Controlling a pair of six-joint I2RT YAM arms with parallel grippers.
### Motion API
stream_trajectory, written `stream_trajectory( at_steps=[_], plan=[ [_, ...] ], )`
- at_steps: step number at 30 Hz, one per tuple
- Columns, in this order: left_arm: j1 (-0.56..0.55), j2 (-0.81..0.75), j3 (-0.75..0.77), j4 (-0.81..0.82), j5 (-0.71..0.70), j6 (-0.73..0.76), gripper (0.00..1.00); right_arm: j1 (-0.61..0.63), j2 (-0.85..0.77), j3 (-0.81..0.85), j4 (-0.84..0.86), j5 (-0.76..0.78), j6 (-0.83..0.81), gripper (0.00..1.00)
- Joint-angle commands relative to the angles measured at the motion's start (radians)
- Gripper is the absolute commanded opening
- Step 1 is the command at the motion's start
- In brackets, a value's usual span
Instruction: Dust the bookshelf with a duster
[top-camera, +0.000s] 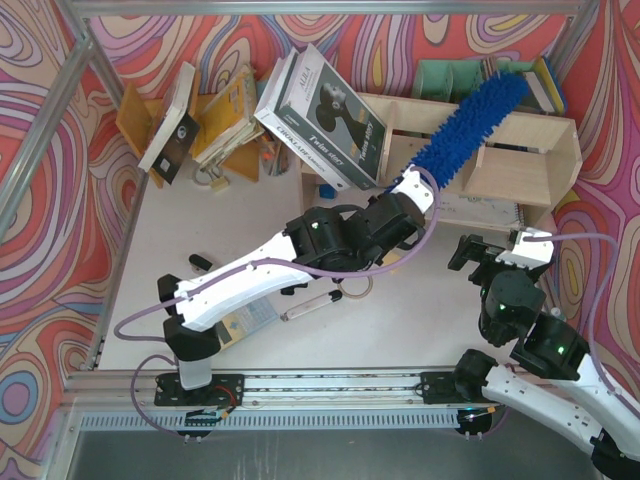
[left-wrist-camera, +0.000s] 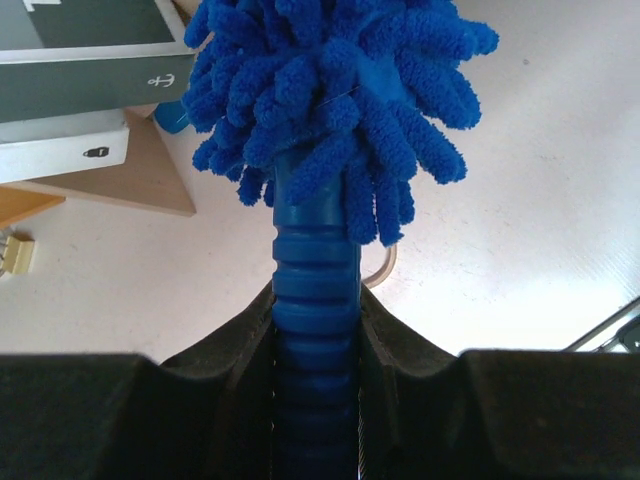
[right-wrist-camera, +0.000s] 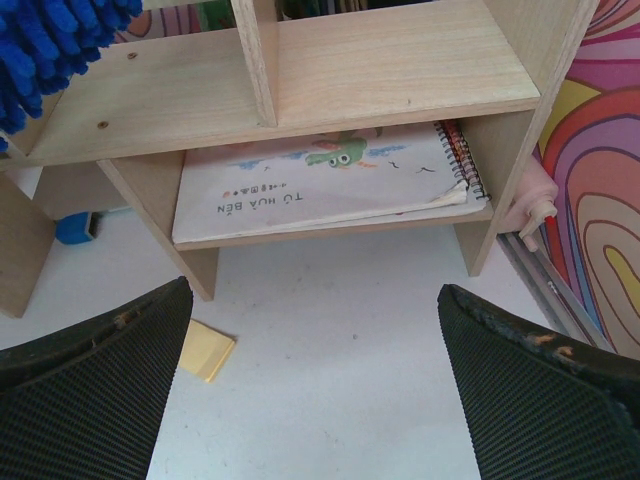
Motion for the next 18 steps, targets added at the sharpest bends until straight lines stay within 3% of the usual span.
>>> stream_trajectory(
  at_steps=[1, 13, 18],
  plan=[
    [-0.012, -0.078, -0.043, 0.101, 0.059, 0.040, 0.00, 0.000, -0.009, 0.010, 0.012, 0.016, 0.001, 0.97],
    [-0.053, -0.186, -0.162, 0.216, 0.151, 0.134, 0.00, 0.001, -0.013, 0.012, 0.004, 0.033, 0.012, 0.97],
    [-0.052, -0.192, -0.167, 0.228, 0.092, 0.161, 0.00, 0.001, -0.016, 0.014, 0.000, 0.033, 0.015, 0.97]
  ],
)
